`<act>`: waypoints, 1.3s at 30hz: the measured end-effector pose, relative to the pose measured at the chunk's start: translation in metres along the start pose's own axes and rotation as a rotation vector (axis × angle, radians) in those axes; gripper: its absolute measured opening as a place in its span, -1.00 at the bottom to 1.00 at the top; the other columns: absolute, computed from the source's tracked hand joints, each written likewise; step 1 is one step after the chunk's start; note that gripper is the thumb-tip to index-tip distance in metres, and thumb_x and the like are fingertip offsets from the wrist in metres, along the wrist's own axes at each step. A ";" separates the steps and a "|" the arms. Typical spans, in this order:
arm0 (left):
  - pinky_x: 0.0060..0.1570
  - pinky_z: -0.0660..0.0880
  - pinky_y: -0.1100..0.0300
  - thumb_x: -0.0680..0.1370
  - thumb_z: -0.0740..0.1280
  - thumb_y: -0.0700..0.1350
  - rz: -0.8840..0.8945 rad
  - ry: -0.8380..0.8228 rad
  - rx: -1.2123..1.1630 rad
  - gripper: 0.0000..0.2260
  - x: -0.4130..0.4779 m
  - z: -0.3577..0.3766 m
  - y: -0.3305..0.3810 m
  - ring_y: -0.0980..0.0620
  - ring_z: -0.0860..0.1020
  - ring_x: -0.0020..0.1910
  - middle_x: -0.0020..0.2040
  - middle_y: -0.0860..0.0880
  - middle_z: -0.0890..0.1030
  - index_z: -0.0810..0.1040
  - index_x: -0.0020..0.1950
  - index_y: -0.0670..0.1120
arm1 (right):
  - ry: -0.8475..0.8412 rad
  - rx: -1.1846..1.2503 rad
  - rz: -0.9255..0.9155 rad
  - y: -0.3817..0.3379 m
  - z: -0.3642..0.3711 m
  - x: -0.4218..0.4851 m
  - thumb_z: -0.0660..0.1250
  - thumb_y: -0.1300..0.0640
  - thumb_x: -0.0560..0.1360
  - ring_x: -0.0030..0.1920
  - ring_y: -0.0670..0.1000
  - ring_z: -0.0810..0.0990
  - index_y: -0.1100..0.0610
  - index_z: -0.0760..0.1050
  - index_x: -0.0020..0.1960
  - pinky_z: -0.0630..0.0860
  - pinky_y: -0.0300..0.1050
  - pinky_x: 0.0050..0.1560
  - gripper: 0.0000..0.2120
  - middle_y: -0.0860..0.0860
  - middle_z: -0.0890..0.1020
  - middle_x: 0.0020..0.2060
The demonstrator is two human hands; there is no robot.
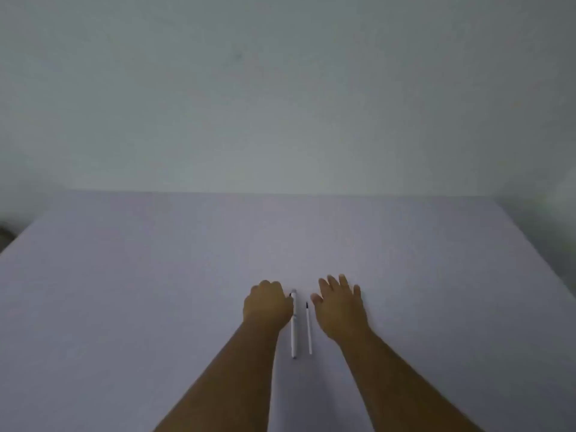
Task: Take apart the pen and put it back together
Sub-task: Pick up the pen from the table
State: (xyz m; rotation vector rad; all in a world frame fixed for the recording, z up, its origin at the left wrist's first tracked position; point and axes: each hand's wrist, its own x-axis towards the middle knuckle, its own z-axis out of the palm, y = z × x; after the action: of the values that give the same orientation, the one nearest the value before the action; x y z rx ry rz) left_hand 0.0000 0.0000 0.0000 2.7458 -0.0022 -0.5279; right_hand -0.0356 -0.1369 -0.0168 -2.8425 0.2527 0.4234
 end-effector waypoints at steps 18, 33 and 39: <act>-0.48 0.35 0.31 0.52 0.27 -0.07 -0.107 -0.082 -0.313 -0.83 0.003 0.039 -0.002 0.08 0.45 -0.43 -0.40 0.03 0.45 0.52 -0.21 -0.12 | 0.106 0.446 0.111 -0.014 0.024 0.009 0.14 0.02 0.58 -0.09 0.09 0.57 0.16 0.60 -0.08 0.49 -0.05 -0.16 -0.69 0.04 0.64 -0.22; -0.41 0.39 0.34 0.57 0.26 0.00 0.062 -0.181 -0.405 -0.83 0.000 0.024 -0.030 0.11 0.44 -0.28 -0.23 0.06 0.48 0.55 -0.01 -0.07 | -0.062 0.520 0.277 0.007 0.005 0.020 0.28 0.03 0.51 -0.18 0.09 0.50 0.22 0.55 -0.07 0.39 -0.11 -0.17 -0.76 0.12 0.59 -0.17; -0.16 0.56 0.13 0.57 0.27 0.02 0.054 -0.157 -0.482 -0.81 -0.002 0.028 -0.028 0.00 0.54 -0.16 -0.12 -0.01 0.57 0.54 0.06 -0.06 | -0.049 0.306 0.282 0.016 0.025 0.012 0.36 0.03 0.47 0.01 0.16 0.60 0.24 0.51 0.04 0.38 -0.13 -0.18 -0.72 0.15 0.62 0.02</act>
State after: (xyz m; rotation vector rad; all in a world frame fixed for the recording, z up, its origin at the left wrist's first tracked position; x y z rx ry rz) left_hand -0.0142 0.0175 -0.0333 2.2259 0.0114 -0.6336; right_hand -0.0344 -0.1466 -0.0475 -2.4998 0.6536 0.4634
